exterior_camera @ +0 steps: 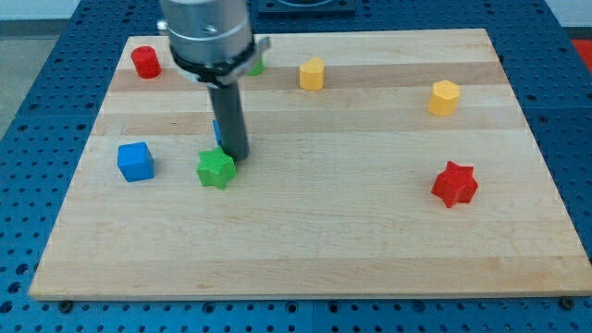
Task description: Separate the blue triangle from the green star
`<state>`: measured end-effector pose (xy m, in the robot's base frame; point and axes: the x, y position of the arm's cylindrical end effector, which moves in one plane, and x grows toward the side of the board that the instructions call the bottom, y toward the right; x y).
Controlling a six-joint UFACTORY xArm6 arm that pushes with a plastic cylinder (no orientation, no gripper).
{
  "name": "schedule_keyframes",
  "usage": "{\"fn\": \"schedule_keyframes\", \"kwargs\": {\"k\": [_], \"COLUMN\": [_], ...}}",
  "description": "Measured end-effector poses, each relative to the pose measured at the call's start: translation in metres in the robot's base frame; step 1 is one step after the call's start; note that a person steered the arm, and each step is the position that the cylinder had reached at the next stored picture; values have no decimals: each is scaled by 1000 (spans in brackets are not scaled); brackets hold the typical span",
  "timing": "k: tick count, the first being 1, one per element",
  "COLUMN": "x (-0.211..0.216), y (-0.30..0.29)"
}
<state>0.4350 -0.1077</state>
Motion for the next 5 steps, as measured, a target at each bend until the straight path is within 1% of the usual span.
{"fn": "schedule_keyframes", "kwargs": {"k": [3, 4, 5], "x": [-6, -6, -17], "y": [-15, -12, -6]}}
